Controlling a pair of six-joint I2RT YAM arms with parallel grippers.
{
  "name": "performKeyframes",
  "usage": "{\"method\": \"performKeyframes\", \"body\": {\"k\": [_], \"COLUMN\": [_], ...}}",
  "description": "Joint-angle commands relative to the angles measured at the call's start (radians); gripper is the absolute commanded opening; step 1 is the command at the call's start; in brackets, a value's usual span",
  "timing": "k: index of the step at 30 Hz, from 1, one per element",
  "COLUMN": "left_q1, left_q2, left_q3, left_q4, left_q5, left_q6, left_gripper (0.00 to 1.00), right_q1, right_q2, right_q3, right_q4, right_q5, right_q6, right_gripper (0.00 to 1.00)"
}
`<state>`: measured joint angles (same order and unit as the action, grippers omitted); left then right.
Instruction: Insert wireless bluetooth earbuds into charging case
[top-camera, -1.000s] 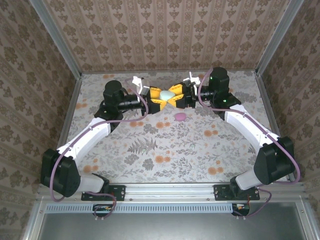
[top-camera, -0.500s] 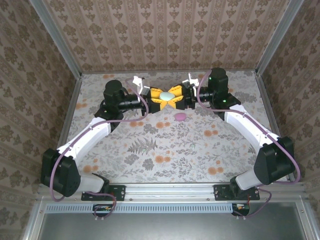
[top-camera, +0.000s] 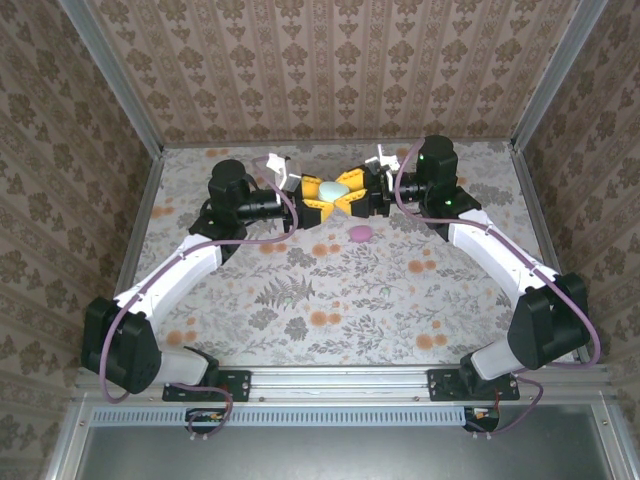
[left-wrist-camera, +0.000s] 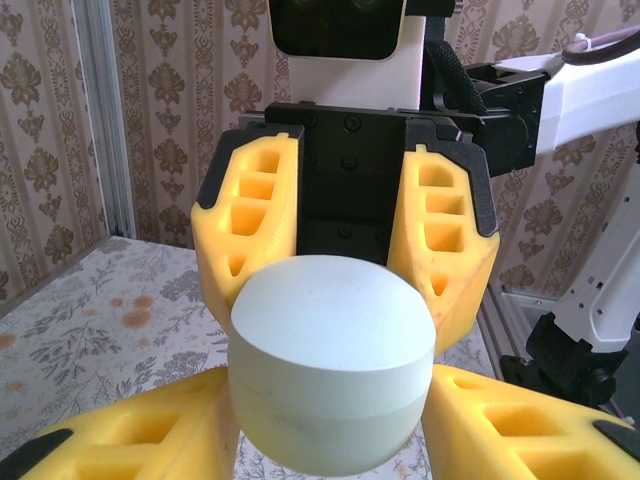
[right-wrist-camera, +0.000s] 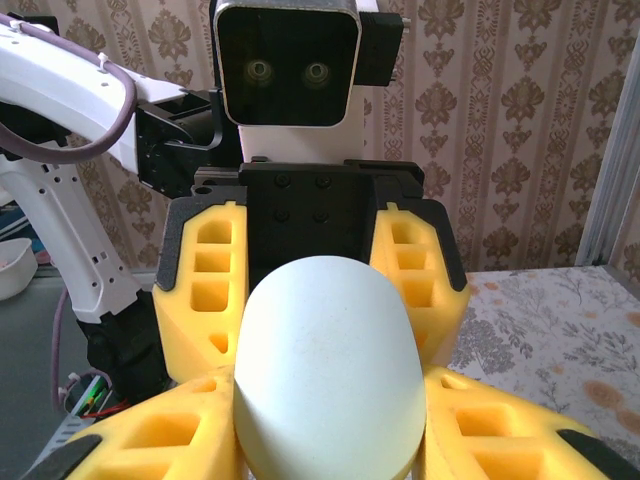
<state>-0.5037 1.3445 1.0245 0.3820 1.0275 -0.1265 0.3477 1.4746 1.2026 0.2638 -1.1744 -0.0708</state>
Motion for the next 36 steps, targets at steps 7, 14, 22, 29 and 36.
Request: {"method": "performKeyframes", "body": {"k": [7, 14, 22, 29, 36], "left_q1": [-0.008, -0.009, -0.010, -0.012, -0.015], "left_q2": [0.001, 0.008, 0.007, 0.005, 0.005], "left_q3": [0.043, 0.041, 0.043, 0.044, 0.044], "left_q4": [0.040, 0.047, 0.021, 0.026, 0.039], "left_q5": [0.016, 0.022, 0.025, 0.028, 0.026], "left_q6": [-0.009, -0.021, 0.000, 0.000, -0.010], "left_gripper": [0.48, 0.46, 0.47, 0.45, 0.36], "right_q1": [0.002, 0.003, 0.002, 0.004, 0.008], "right_q2": [-0.018, -0.020, -0.019, -0.019, -0.019], "right_q3": [-0.009, -0.010, -0.011, -0.016, -0.001], "right_q4": [0.023, 0.016, 0.057, 0.064, -0.044], "right_q5": [0.001, 0.001, 0.002, 0.007, -0.002], "right_q6": [0.005, -0.009, 0.028, 0.043, -0.040], "right_gripper": [0.39, 0.39, 0.39, 0.39, 0.40]}}
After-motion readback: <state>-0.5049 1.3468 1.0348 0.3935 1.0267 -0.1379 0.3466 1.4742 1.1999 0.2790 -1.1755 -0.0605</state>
